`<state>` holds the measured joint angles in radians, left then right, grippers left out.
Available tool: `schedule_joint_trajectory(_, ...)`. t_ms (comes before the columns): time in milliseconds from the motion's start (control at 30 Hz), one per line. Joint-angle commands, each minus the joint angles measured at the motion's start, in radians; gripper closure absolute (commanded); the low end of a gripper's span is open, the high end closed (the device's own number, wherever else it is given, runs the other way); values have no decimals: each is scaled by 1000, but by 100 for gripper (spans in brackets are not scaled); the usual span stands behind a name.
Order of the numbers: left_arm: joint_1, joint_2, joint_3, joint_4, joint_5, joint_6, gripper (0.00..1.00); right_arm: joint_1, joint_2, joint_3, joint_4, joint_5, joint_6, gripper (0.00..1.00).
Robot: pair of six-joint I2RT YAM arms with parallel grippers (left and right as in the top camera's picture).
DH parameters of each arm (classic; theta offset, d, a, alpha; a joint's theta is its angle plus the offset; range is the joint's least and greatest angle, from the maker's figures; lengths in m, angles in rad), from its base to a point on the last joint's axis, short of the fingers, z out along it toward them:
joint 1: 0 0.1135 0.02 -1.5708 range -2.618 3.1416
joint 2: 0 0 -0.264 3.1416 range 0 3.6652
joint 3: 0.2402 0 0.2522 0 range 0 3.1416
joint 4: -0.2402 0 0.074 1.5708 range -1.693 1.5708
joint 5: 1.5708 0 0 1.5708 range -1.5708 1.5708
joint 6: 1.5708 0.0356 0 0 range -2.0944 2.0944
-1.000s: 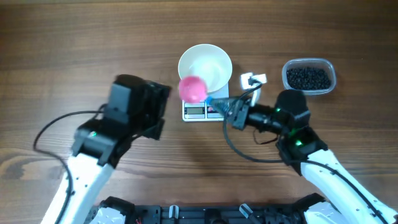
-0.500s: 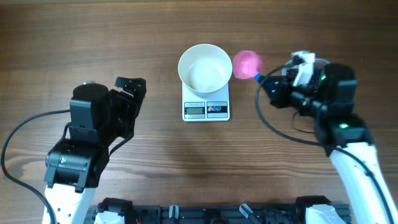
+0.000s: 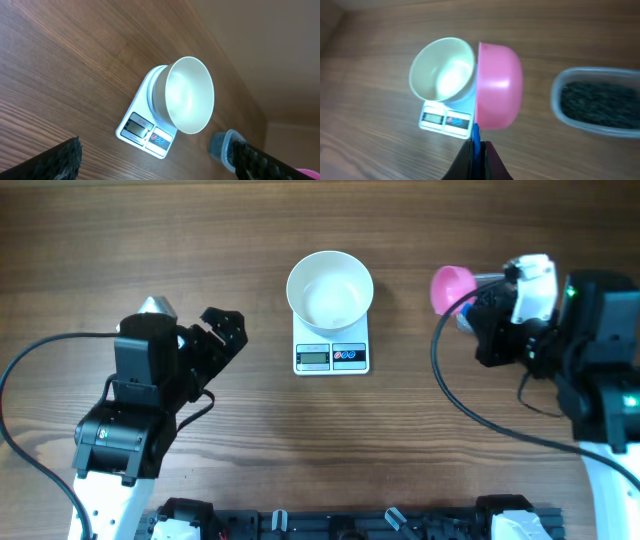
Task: Scoop item into bowl and weigh 150g on scale
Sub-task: 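Release the scoop from the left gripper and carry it right, then move the left gripper to the white bowl on the scale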
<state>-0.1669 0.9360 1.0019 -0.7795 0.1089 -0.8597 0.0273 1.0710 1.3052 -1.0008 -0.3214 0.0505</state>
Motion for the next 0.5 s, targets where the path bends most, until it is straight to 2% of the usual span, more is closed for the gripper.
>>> schedule_joint_trajectory(0,5,3,18,-8,-5,81,0,-14,-42,58,-14,257,-23,96)
schedule_joint_trajectory(100,-16,3,18,-20,17,151,0,-14,-46,58,-36,418,-17,96)
schedule_joint_trajectory(333,-137,17,18,-47,5,224,0,-14,22,58,-55,430,-16,96)
schedule_joint_trajectory(467,-236,58,19,-47,-68,224,1,-14,96,58,-76,430,32,96)
